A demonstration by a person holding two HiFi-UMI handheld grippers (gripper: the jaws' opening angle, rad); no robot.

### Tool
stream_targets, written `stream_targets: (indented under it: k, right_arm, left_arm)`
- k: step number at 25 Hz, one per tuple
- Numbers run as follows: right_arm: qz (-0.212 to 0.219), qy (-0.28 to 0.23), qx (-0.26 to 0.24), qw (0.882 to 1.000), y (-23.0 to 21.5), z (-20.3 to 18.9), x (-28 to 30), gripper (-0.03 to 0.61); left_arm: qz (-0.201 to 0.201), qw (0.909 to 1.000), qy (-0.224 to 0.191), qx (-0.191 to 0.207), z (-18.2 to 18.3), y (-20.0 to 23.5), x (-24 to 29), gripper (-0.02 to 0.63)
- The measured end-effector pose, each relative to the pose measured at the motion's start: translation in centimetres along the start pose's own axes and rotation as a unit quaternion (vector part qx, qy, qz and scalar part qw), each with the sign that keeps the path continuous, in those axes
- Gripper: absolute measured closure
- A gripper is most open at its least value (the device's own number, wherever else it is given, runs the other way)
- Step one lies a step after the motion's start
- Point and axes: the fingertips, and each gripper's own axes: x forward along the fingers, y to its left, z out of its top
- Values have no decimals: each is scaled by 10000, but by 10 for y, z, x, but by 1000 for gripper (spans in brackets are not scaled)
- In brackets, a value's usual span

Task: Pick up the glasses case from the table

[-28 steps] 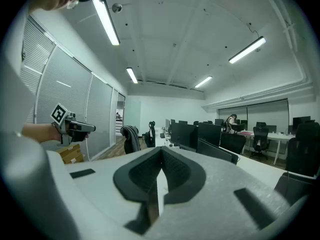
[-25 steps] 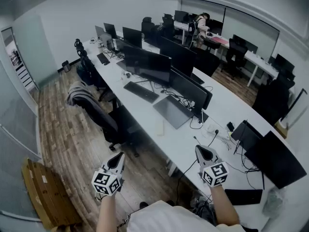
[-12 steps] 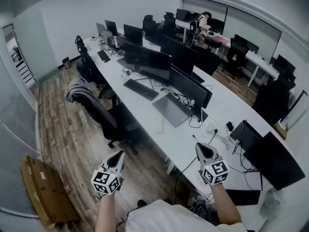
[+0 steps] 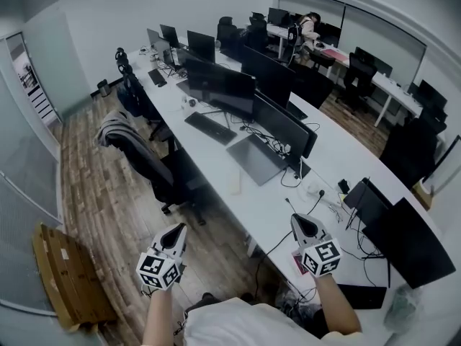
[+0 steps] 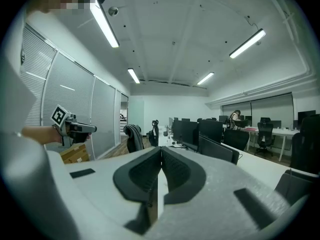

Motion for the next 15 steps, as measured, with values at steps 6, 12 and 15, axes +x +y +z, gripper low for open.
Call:
stream_targets:
  k: [6, 12, 15]
  right_arm:
    - [212, 103, 72, 9997, -5, -15, -5, 555]
    - [190, 83, 152, 9997, -11, -17, 5, 552]
    - [120, 119, 145, 9998, -12, -17, 18, 552]
  left_arm:
    - [17, 10000, 59, 3, -5, -22, 8, 595]
    - [-15, 9999, 74, 68, 0, -14, 22, 595]
    - [-66, 9999, 69, 74, 0, 0, 31, 595]
